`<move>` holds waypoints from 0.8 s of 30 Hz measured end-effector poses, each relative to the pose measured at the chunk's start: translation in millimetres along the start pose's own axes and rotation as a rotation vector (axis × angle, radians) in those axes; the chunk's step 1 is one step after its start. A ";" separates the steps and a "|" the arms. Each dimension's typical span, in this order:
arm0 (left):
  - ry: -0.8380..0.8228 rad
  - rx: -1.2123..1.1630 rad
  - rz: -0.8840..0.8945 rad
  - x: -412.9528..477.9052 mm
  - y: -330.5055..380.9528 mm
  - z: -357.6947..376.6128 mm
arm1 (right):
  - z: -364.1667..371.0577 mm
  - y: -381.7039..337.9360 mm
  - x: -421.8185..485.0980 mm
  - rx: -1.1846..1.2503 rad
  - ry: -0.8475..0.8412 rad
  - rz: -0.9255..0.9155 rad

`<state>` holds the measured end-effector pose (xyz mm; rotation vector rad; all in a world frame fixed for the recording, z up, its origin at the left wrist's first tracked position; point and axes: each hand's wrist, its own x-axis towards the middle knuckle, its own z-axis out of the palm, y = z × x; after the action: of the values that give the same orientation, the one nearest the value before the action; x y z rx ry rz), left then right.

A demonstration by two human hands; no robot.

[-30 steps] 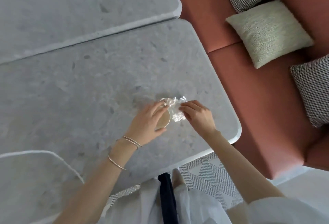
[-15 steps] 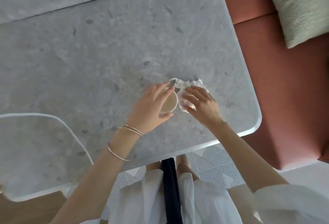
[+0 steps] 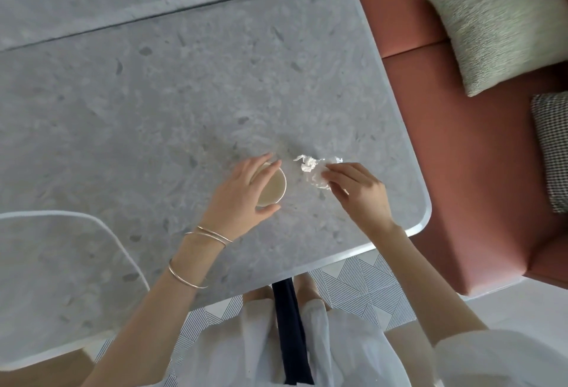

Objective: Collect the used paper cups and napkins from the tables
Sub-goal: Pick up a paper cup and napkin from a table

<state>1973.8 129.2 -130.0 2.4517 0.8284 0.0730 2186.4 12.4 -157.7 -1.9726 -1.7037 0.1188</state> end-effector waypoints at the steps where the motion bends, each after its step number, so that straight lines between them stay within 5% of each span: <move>1: -0.002 -0.004 0.000 -0.5 -0.4 -0.6 | -3.1 -0.8 2.9 -0.005 0.015 -0.001; 13: -0.003 0.007 -0.020 -0.5 -1.4 1.2 | 45.4 2.4 37.1 -0.023 -0.171 0.057; 24: -0.074 0.021 0.046 2.2 0.5 -1.8 | 44.6 -9.9 -0.2 -0.031 -0.080 0.117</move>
<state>1975.5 130.9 -128.6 2.4773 0.7451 -0.0090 2159.9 27.6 -191.6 -2.1167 -1.6481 0.2172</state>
